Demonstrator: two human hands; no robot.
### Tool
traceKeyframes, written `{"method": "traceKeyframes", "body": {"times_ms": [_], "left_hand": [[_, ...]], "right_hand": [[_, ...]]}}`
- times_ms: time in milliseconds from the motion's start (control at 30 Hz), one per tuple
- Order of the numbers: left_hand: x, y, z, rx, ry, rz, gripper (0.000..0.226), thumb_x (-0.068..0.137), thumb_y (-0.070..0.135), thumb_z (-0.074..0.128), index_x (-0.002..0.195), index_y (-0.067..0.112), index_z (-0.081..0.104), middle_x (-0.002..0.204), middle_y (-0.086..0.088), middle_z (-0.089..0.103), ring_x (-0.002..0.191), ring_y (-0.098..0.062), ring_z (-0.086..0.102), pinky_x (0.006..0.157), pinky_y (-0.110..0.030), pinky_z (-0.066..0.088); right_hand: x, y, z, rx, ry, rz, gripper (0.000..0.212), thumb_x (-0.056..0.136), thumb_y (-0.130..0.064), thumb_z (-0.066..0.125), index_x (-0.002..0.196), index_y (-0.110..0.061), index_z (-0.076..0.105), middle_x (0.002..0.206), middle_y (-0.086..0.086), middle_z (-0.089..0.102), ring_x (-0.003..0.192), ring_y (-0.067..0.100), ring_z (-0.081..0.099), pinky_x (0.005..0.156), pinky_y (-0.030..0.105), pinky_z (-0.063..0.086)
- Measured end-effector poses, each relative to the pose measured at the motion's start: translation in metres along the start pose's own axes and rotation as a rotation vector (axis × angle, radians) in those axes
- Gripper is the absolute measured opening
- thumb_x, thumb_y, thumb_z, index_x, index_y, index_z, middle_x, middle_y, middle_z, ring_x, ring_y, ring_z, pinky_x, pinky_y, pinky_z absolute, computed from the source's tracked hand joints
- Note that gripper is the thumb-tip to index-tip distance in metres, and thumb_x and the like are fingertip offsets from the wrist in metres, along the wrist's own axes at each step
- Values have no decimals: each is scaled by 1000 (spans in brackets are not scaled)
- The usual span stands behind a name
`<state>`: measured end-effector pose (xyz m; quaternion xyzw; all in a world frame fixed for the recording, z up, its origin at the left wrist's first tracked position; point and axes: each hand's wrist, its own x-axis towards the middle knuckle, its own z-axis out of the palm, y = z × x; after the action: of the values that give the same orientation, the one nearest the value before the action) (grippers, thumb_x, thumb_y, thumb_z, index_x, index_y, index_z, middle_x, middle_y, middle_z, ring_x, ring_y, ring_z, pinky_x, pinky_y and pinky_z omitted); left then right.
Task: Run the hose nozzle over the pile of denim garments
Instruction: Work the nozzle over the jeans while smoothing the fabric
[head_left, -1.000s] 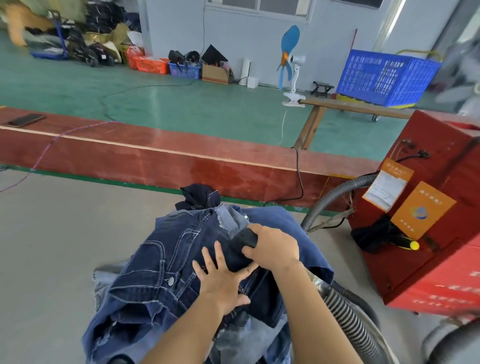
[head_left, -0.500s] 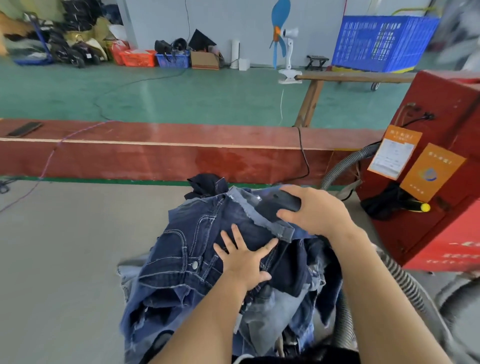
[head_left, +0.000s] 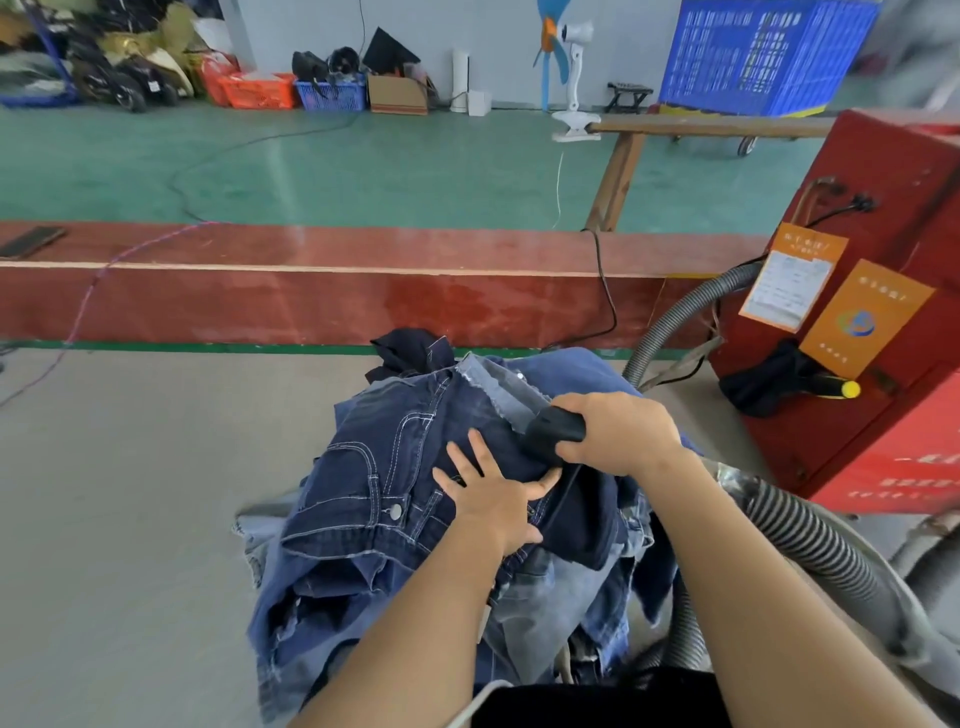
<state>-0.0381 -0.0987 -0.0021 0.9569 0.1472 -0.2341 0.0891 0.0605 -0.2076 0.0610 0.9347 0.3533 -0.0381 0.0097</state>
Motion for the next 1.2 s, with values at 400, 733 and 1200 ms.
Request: {"method": "traceKeyframes", "body": {"times_ms": [400, 733, 1200], "left_hand": [[6, -3, 8, 33, 12, -2, 79, 94, 51, 53, 140, 64, -9, 140, -32, -44, 129, -60, -32, 106, -74, -3], [1, -3, 5, 13, 20, 14, 76, 94, 50, 54, 143, 62, -3, 142, -31, -42, 130, -59, -32, 107, -74, -3], [9, -2, 9, 41, 0, -23, 80, 93, 52, 53, 139, 64, -12, 141, -30, -44, 129, -58, -34, 106, -75, -4]], "right_hand": [[15, -23, -14, 415, 252, 17, 56, 88, -50, 59, 140, -40, 41, 115, -5, 66, 99, 22, 62, 65, 28, 40], [-21, 14, -25, 192, -58, 52, 40, 84, -50, 58, 123, -51, 49, 88, -15, 66, 47, 5, 58, 73, 31, 54], [14, -34, 13, 166, 161, -17, 52, 91, -49, 52, 140, -38, 40, 107, -3, 68, 90, 23, 63, 47, 27, 31]]}}
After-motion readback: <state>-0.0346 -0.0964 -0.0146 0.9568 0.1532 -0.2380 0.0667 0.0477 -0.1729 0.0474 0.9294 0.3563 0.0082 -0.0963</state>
